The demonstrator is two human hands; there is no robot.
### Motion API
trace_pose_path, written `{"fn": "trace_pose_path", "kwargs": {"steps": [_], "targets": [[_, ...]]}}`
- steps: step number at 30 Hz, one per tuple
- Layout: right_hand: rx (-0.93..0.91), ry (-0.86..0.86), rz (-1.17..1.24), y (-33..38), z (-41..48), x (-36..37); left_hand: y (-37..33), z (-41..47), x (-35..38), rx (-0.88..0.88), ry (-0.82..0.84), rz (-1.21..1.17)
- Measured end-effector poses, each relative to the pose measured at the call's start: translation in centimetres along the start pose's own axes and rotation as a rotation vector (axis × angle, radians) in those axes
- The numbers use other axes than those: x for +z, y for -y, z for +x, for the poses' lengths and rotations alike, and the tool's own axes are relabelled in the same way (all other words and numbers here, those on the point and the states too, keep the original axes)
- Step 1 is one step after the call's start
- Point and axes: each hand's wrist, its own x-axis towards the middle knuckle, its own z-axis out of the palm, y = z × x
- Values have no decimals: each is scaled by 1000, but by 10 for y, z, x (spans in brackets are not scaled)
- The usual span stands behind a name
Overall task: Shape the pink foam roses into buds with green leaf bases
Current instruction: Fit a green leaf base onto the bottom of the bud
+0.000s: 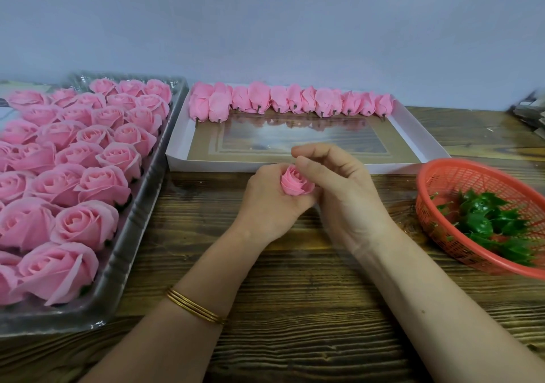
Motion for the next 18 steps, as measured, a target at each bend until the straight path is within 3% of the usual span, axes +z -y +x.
{"fn": "trace_pose_path", "kwargs": {"steps": [12,18], "targets": [[5,87,-162,-1,-5,2,-5,-2,0,46,20,-26],[-40,107,-356,0,-8,6,-8,-1,0,9,29,-77]]}}
